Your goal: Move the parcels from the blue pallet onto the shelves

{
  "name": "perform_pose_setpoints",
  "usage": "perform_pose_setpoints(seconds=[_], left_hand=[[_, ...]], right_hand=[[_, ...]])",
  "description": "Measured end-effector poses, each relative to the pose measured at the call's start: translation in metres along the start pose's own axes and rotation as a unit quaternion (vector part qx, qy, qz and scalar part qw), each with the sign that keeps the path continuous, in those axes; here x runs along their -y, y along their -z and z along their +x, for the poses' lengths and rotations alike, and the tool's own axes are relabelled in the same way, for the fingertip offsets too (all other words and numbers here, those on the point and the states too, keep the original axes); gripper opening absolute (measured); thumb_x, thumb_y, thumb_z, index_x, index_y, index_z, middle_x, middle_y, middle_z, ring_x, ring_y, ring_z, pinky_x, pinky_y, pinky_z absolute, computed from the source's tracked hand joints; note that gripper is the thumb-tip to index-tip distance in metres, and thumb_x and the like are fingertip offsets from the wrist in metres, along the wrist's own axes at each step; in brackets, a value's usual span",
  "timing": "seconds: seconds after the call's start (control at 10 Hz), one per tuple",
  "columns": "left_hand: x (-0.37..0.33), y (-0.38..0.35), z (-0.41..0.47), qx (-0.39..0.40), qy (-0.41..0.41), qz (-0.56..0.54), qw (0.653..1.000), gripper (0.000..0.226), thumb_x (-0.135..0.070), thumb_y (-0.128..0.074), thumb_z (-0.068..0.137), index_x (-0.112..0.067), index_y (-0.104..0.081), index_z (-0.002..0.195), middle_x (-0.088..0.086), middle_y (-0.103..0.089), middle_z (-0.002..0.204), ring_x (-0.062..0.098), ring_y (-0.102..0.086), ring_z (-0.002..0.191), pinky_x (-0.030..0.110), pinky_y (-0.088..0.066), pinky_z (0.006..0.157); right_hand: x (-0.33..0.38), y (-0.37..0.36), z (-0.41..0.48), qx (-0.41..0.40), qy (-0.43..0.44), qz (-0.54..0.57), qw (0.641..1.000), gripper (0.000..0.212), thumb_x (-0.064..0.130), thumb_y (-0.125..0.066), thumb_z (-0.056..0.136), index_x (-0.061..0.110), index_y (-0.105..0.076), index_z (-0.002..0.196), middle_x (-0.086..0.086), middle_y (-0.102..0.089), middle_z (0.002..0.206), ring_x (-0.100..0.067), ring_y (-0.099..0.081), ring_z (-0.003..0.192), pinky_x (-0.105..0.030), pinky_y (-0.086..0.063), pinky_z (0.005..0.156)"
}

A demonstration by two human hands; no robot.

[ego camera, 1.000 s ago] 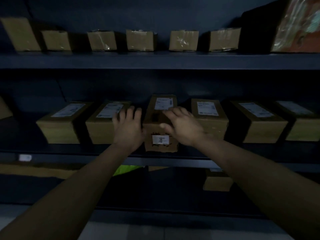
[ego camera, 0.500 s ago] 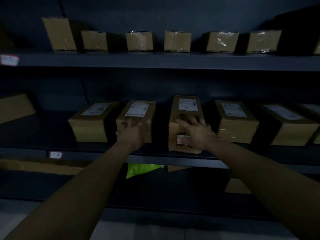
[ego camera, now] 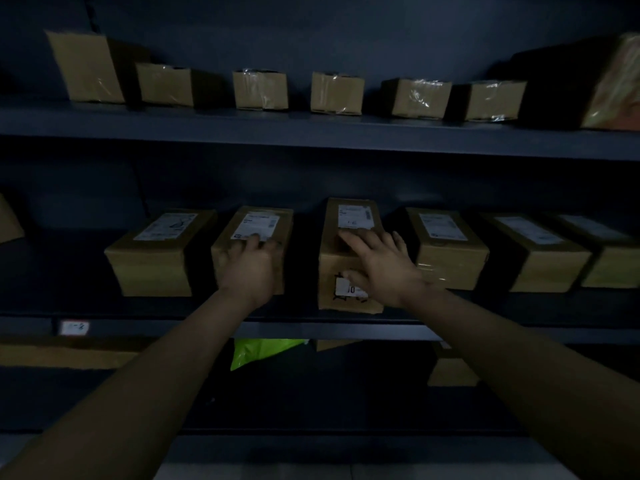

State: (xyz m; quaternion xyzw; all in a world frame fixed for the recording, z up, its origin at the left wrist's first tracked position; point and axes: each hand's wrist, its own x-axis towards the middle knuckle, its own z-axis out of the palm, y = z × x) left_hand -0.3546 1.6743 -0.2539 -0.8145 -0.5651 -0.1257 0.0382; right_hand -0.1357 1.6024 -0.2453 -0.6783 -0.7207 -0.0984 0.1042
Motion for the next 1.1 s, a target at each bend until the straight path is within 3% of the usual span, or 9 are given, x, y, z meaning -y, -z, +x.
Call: perform_pose_setpoints(seconds=[0.1,0.2,0.3,0.4,0.5,0.8,1.0,1.1], left_hand=[[-0.025,0.015,0.002,-0.074,-0.05,-0.02,0.996,0.038,-0.024,-0.049,0.092,-0.013,-0.052,0.128,0.011,-0.047,0.135,0.032,-0.039,0.124,0.045,-0.032,0.1],[-0.049,0.023,0.006,-0.1,-0.106,-0.078,0.986,0.034,-0.022,-0.051,0.091,-0.013,-0.056,0.124,0.012,-0.054,0.124,0.031,-0.046,0.116,0.042,-0.038,0.095],[-0.066,0.019,0.01,-0.025,-0.129,-0.084,0.988,0.04,-0.027,-0.056,0.09,-0.016,-0.052,0.129,0.01,-0.052,0.122,0.029,-0.05,0.111,0.041,-0.043,0.091],[-0.076,0.004,0.013,0.06,-0.127,-0.101,0.985,0.051,-0.028,-0.06,0.09,-0.019,-0.045,0.138,0.01,-0.044,0.132,0.028,-0.049,0.114,0.041,-0.045,0.095],[-0.084,-0.006,0.016,0.04,-0.107,-0.146,0.983,0.052,-0.029,-0.059,0.091,-0.018,-0.044,0.139,0.012,-0.039,0.138,0.029,-0.049,0.116,0.036,-0.044,0.097],[-0.104,-0.011,0.018,-0.04,-0.089,-0.091,0.991,0.041,-0.038,-0.062,0.088,-0.01,-0.061,0.117,0.013,-0.049,0.125,0.03,-0.057,0.099,0.033,-0.044,0.074],[-0.107,-0.011,0.021,-0.036,-0.092,-0.071,0.993,0.039,-0.038,-0.059,0.089,-0.012,-0.06,0.118,0.011,-0.048,0.124,0.03,-0.055,0.101,0.033,-0.042,0.069],[-0.108,-0.007,0.021,-0.03,-0.085,-0.018,0.996,0.037,-0.037,-0.057,0.091,-0.013,-0.058,0.12,0.012,-0.049,0.124,0.031,-0.051,0.107,0.037,-0.044,0.074]], right_hand=[[-0.002,0.019,-0.005,-0.031,0.019,-0.002,0.999,0.057,0.038,-0.051,0.095,0.023,-0.033,0.147,-0.004,-0.038,0.148,-0.026,-0.03,0.135,-0.044,-0.019,0.113],[-0.01,0.037,-0.01,-0.033,0.007,-0.004,0.999,0.054,0.032,-0.053,0.094,0.019,-0.038,0.144,-0.009,-0.045,0.142,-0.028,-0.038,0.129,-0.041,-0.033,0.104],[-0.024,0.048,-0.017,-0.002,-0.026,-0.003,1.0,0.051,0.032,-0.054,0.094,0.019,-0.04,0.142,-0.01,-0.045,0.141,-0.029,-0.039,0.127,-0.042,-0.037,0.103],[-0.039,0.048,-0.024,0.02,-0.047,0.0,0.999,0.05,0.033,-0.054,0.094,0.02,-0.043,0.141,-0.01,-0.047,0.138,-0.029,-0.041,0.125,-0.042,-0.04,0.102],[-0.052,0.044,-0.03,0.028,-0.068,-0.006,0.997,0.05,0.033,-0.054,0.094,0.02,-0.042,0.14,-0.011,-0.048,0.137,-0.03,-0.042,0.125,-0.041,-0.041,0.099],[-0.068,0.034,-0.034,0.04,-0.088,0.006,0.995,0.053,0.033,-0.055,0.094,0.019,-0.04,0.143,-0.012,-0.049,0.137,-0.031,-0.042,0.126,-0.04,-0.043,0.098],[-0.071,0.045,-0.034,0.024,-0.089,0.002,0.996,0.053,0.033,-0.055,0.094,0.018,-0.039,0.143,-0.012,-0.051,0.135,-0.031,-0.043,0.125,-0.04,-0.039,0.098],[-0.075,0.054,-0.037,0.022,-0.091,-0.025,0.995,0.053,0.033,-0.054,0.095,0.018,-0.038,0.144,-0.012,-0.048,0.139,-0.031,-0.041,0.128,-0.039,-0.036,0.1]])
